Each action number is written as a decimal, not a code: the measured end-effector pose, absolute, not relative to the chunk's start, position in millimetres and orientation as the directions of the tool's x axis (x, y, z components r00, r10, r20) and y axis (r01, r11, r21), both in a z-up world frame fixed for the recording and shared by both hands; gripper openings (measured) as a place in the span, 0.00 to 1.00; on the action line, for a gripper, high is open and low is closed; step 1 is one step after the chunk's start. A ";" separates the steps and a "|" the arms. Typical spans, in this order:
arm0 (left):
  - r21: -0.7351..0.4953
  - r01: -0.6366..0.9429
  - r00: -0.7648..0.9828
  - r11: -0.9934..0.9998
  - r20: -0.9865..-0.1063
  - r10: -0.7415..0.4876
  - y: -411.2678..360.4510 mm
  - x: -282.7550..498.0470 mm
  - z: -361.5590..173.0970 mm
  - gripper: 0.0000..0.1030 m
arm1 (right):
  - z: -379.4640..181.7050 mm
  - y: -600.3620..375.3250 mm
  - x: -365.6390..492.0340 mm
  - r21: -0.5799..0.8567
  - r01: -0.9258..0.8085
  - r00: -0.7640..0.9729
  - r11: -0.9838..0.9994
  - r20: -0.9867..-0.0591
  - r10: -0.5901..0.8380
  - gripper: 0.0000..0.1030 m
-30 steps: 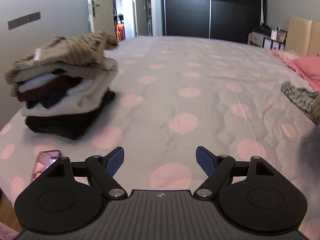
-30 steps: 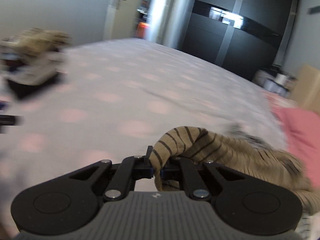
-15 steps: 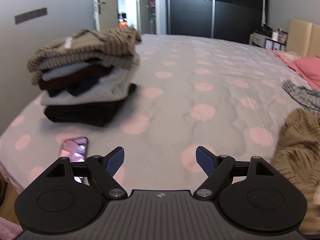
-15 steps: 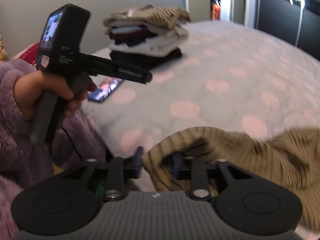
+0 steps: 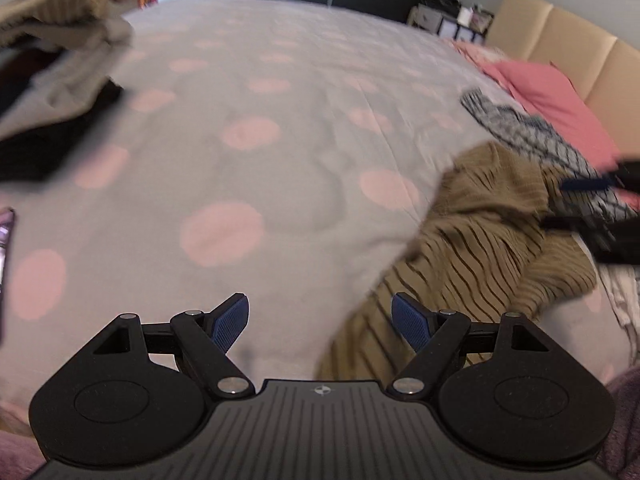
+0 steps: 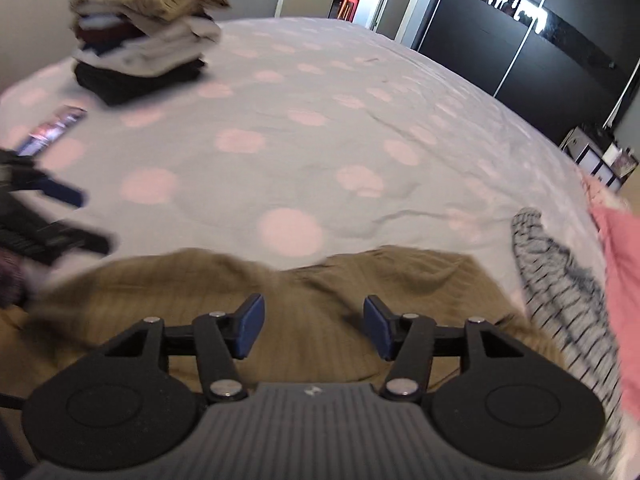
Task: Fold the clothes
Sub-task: 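Pull the trousers onto the bed with the right tool while the left tool grasps the waistband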
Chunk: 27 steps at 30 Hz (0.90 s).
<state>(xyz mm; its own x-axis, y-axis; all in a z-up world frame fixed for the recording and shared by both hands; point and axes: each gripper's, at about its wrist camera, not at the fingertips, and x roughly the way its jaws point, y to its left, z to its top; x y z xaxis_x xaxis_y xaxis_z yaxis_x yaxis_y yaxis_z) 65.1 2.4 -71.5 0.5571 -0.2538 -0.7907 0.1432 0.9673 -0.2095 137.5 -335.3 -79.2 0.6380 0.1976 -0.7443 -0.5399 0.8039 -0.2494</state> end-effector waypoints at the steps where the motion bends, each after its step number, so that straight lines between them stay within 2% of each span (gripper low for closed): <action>1: -0.222 0.149 0.536 0.964 -0.801 -0.268 -1.6 66.7 -75.4 0.76 | -82.3 -340.5 153.6 -0.257 -0.539 0.635 0.802 -0.750 0.186 0.57; 6: -0.243 0.153 0.441 0.958 -0.851 -0.286 -17.6 75.2 -94.0 0.75 | -98.1 -356.3 237.6 -0.270 -0.574 0.606 0.773 -0.775 0.179 0.61; 9: -0.246 0.142 0.396 0.959 -0.874 -0.283 -20.4 80.3 -103.7 0.69 | -113.3 -357.4 281.5 -0.241 -0.649 0.543 0.722 -0.811 0.217 0.67; 13: -0.242 0.152 0.366 0.958 -0.887 -0.282 -23.4 83.7 -109.5 0.64 | -137.3 -354.5 321.2 -0.192 -0.724 0.443 0.662 -0.865 0.234 0.68; 14: -0.240 0.158 0.365 0.958 -0.887 -0.282 -23.9 84.2 -109.9 0.58 | -142.9 -354.5 328.1 -0.166 -0.732 0.411 0.661 -0.881 0.233 0.68; 15: -0.244 0.166 0.368 0.955 -0.884 -0.290 -23.3 84.9 -109.5 0.45 | -147.4 -355.2 331.7 -0.131 -0.735 0.373 0.665 -0.897 0.236 0.65; 16: -0.251 0.173 0.370 0.952 -0.880 -0.299 -22.5 85.9 -109.2 0.38 | -150.6 -356.3 333.3 -0.096 -0.734 0.341 0.672 -0.908 0.243 0.61; 17: -0.262 0.177 0.370 0.949 -0.875 -0.311 -21.1 87.3 -108.9 0.25 | -151.8 -357.7 331.9 -0.065 -0.734 0.319 0.676 -0.911 0.260 0.45; 18: -0.274 0.176 0.366 0.945 -0.873 -0.321 -19.7 87.5 -108.6 0.21 | -151.2 -358.7 329.3 -0.046 -0.733 0.308 0.679 -0.912 0.271 0.36; 21: -0.289 0.177 0.366 0.941 -0.868 -0.335 -15.7 86.8 -105.4 0.13 | -142.5 -362.0 320.2 -0.040 -0.713 0.320 0.700 -0.907 0.273 0.16; 23: -0.280 0.171 0.392 0.945 -0.860 -0.326 -12.8 88.6 -98.7 0.11 | -129.3 -365.4 314.8 -0.043 -0.689 0.352 0.723 -0.893 0.282 0.12; 27: -0.235 0.139 0.492 0.962 -0.827 -0.273 0.3 99.4 -71.3 0.09 | -87.8 -362.2 302.3 -0.093 -0.651 0.471 0.753 -0.828 0.304 0.11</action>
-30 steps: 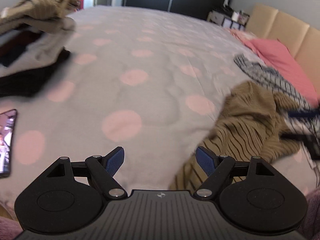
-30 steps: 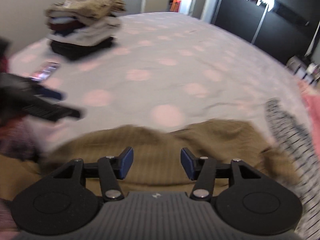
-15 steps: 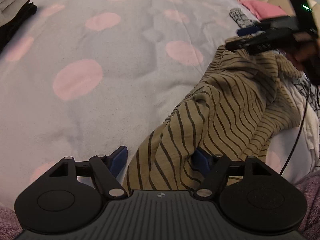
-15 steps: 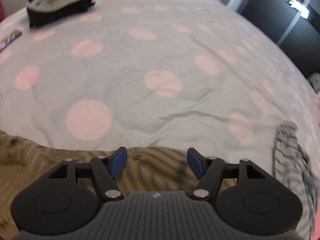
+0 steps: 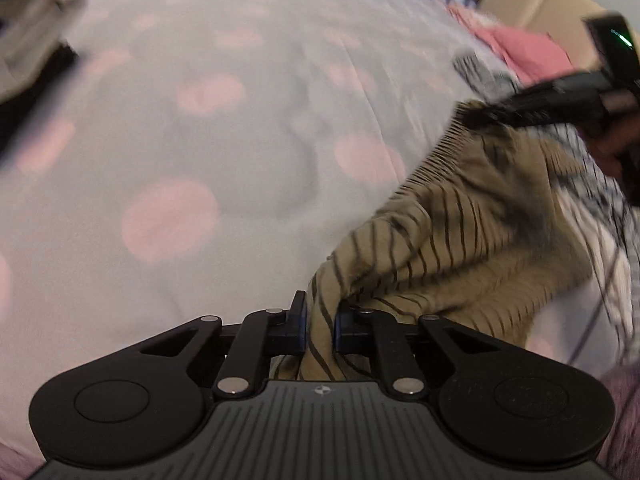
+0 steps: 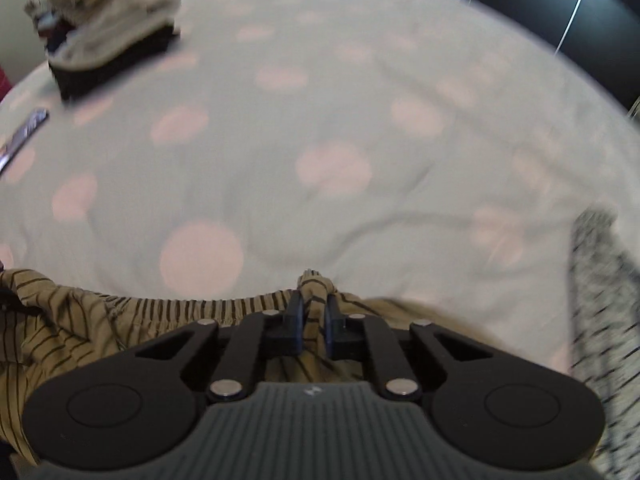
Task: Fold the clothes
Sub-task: 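Pull the trousers onto the bed with the right tool while the left tool grasps the waistband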
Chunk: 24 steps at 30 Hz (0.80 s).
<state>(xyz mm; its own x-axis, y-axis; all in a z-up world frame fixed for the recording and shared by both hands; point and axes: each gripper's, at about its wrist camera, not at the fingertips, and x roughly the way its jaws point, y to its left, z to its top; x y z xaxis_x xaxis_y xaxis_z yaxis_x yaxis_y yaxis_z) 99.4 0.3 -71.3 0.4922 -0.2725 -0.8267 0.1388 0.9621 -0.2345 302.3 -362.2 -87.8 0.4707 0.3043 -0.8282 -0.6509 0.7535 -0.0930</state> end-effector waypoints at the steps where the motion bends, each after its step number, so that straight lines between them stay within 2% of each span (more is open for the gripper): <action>1: -0.227 0.124 0.526 0.966 -0.811 -0.258 6.4 103.6 -59.4 0.09 | -74.9 -359.1 299.7 -0.115 -0.642 0.507 0.758 -0.805 0.307 0.11; 5: -0.161 0.096 0.692 0.982 -0.698 -0.182 28.8 115.5 7.7 0.09 | -6.2 -348.4 288.1 -0.185 -0.582 0.678 0.792 -0.648 0.347 0.10; 9: -0.041 0.082 0.855 0.996 -0.510 -0.091 43.9 108.1 87.3 0.09 | 66.8 -343.3 265.0 -0.211 -0.513 0.810 0.832 -0.440 0.388 0.11; 13: 0.043 0.096 0.912 0.994 -0.404 -0.070 48.3 84.1 132.7 0.09 | 111.6 -344.1 237.6 -0.203 -0.483 0.854 0.852 -0.323 0.408 0.11; 16: 0.126 0.130 0.911 0.984 -0.407 -0.068 43.9 61.0 125.0 0.09 | 111.7 -348.2 214.8 -0.179 -0.486 0.851 0.855 -0.319 0.417 0.11; 18: 0.169 0.169 0.889 0.971 -0.451 -0.076 37.6 48.2 101.0 0.09 | 96.1 -352.1 198.0 -0.167 -0.492 0.840 0.854 -0.348 0.416 0.11; 24: 0.248 0.304 0.777 0.920 -0.623 -0.089 8.5 12.7 1.3 0.10 | -8.1 -363.8 154.1 -0.055 -0.479 0.755 0.876 -0.536 0.379 0.11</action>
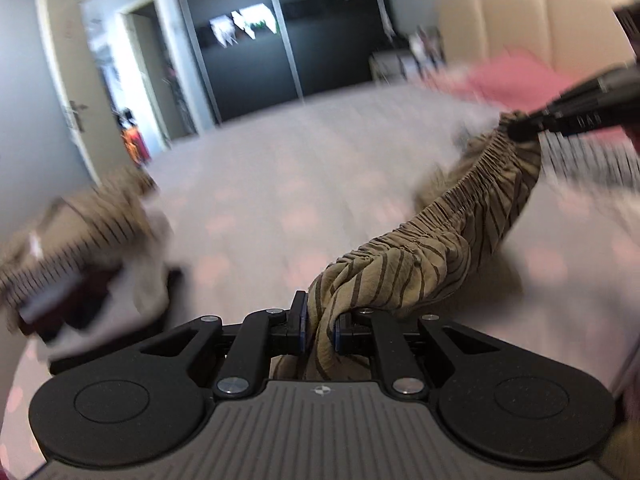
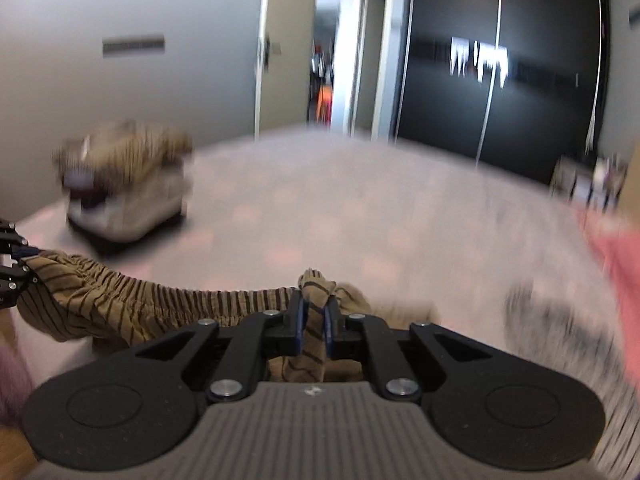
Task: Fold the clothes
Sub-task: 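Pull the trousers onto the bed with the right tool while the left tool grasps the waistband, then spread the trousers flat by pulling the waistband apart with both tools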
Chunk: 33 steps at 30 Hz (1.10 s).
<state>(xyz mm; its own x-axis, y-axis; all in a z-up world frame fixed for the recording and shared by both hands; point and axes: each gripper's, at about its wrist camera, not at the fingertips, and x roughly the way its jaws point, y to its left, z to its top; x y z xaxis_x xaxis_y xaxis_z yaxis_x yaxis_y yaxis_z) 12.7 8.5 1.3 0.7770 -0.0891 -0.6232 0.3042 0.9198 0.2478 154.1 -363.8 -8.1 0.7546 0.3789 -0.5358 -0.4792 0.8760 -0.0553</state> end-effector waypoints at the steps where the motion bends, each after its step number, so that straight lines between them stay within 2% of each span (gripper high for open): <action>1: 0.266 0.328 0.759 0.907 -0.645 -0.085 2.9 5.0 -12.2 0.10 | -24.0 -365.6 146.7 -0.039 -0.475 0.734 0.879 -0.568 0.372 0.11; 3: 0.284 0.381 0.724 0.880 -0.683 -0.093 -4.6 -9.5 -31.7 0.12 | -50.0 -367.2 133.4 -0.015 -0.471 0.692 0.882 -0.627 0.359 0.11; 7: 0.242 0.439 0.663 0.865 -0.737 -0.130 -2.6 -29.1 -50.5 0.15 | -76.9 -375.6 114.8 0.009 -0.473 0.615 0.881 -0.713 0.337 0.13; 10: 0.218 0.470 0.622 0.855 -0.769 -0.146 -2.5 -33.2 -53.7 0.22 | -92.9 -382.6 102.1 0.021 -0.461 0.563 0.887 -0.766 0.311 0.23; 12: 0.195 0.499 0.593 0.844 -0.787 -0.169 -1.9 -38.2 -51.2 0.38 | -98.5 -385.6 92.1 0.018 -0.462 0.541 0.887 -0.786 0.298 0.25; 14: 0.170 0.522 0.574 0.836 -0.795 -0.196 -3.9 -43.1 -48.4 0.48 | -98.2 -387.0 84.4 0.035 -0.459 0.537 0.888 -0.785 0.309 0.30; 17: 0.149 0.542 0.568 0.827 -0.790 -0.230 -7.3 -48.1 -40.3 0.48 | -89.9 -387.0 74.0 0.038 -0.471 0.559 0.882 -0.760 0.331 0.36; 22: 0.081 0.483 0.601 0.872 -0.755 -0.263 -9.8 -35.9 -26.9 0.48 | -85.3 -384.0 69.0 -0.035 -0.487 0.596 0.872 -0.743 0.303 0.36; 25: 0.081 0.401 0.599 0.913 -0.777 -0.194 -11.1 -15.8 -34.8 0.47 | -90.0 -377.9 76.6 -0.053 -0.496 0.590 0.866 -0.753 0.292 0.36; 26: 0.072 0.387 0.588 0.919 -0.787 -0.187 -10.6 -11.1 -39.3 0.44 | -91.4 -378.2 78.2 -0.058 -0.499 0.588 0.865 -0.755 0.289 0.36; 27: 0.065 0.381 0.579 0.923 -0.795 -0.183 -10.2 -8.1 -43.9 0.41 | -93.4 -377.2 79.9 -0.066 -0.502 0.588 0.862 -0.757 0.285 0.36; 33: 0.057 0.407 0.517 0.912 -0.838 -0.178 -5.9 -10.3 -62.6 0.41 | -113.5 -375.6 94.6 -0.074 -0.511 0.556 0.857 -0.788 0.263 0.34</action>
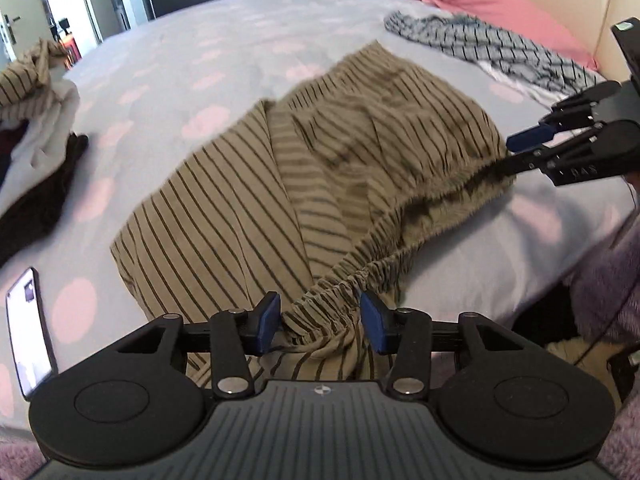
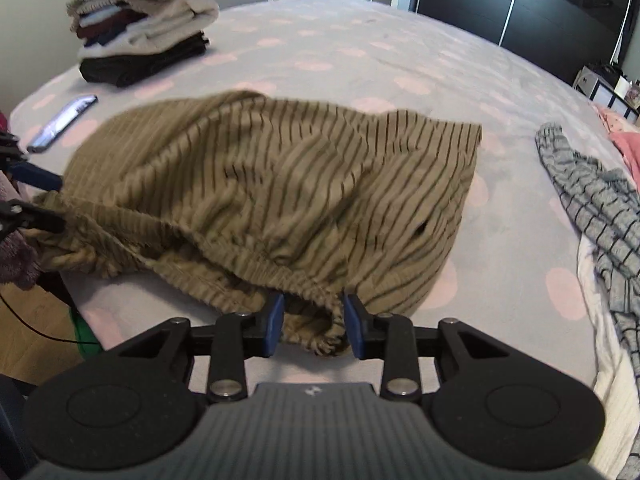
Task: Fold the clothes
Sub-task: 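Spread the trousers flat by pulling the waistband apart with both tools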
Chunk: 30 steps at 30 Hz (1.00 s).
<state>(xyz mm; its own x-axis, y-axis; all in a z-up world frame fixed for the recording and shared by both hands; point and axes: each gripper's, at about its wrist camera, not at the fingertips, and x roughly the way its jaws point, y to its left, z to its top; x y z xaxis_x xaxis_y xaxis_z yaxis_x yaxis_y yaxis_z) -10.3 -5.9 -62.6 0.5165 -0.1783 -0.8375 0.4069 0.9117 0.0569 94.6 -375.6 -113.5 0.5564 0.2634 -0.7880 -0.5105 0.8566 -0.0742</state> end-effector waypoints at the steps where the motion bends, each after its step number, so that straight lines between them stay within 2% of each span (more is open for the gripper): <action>1: 0.052 0.407 0.511 0.912 -0.841 -0.180 -4.8 -10.6 -64.3 0.41 | -118.0 -376.4 97.4 -0.074 -0.507 0.548 0.859 -0.797 0.255 0.34; 4: 0.042 0.416 0.506 0.908 -0.840 -0.193 -3.9 -13.1 -65.4 0.41 | -128.4 -380.7 103.0 -0.059 -0.496 0.520 0.866 -0.819 0.242 0.31; 5: 0.040 0.418 0.504 0.907 -0.841 -0.195 -3.7 -13.7 -65.8 0.42 | -130.0 -382.1 103.0 -0.057 -0.495 0.511 0.867 -0.827 0.237 0.19; 6: 0.036 0.421 0.501 0.906 -0.842 -0.199 -3.4 -14.4 -66.4 0.42 | -131.7 -383.4 102.9 -0.056 -0.494 0.501 0.868 -0.834 0.232 0.12; 10: 0.024 0.465 0.482 0.885 -0.845 -0.230 -6.5 -20.7 -68.2 0.42 | -133.1 -389.6 98.3 -0.055 -0.486 0.466 0.872 -0.860 0.206 0.10; 16: 0.090 0.540 0.487 0.837 -0.845 -0.223 -20.4 -30.9 -73.7 0.42 | -131.6 -394.2 93.8 -0.054 -0.478 0.453 0.877 -0.870 0.193 0.11; 19: 0.086 0.531 0.497 0.843 -0.837 -0.228 -17.7 -29.7 -72.3 0.42 | -121.7 -395.3 90.1 -0.063 -0.506 0.475 0.860 -0.853 0.217 0.17; 21: 0.080 0.535 0.498 0.841 -0.834 -0.237 -17.0 -29.2 -71.6 0.42 | -112.2 -394.4 84.5 -0.083 -0.549 0.490 0.832 -0.838 0.239 0.40; 25: 0.112 0.566 0.506 0.817 -0.830 -0.237 -21.0 -30.2 -70.4 0.42 | -100.8 -385.1 76.8 -0.143 -0.662 0.485 0.736 -0.830 0.275 0.49; 27: 0.130 0.583 0.507 0.802 -0.830 -0.234 -23.1 -29.6 -70.7 0.42 | -102.6 -378.1 75.1 -0.202 -0.710 0.483 0.675 -0.837 0.257 0.58; 30: 0.174 0.604 0.516 0.778 -0.829 -0.215 -26.6 -28.7 -72.4 0.43 | -113.3 -366.5 76.4 -0.273 -0.761 0.474 0.588 -0.853 0.217 0.59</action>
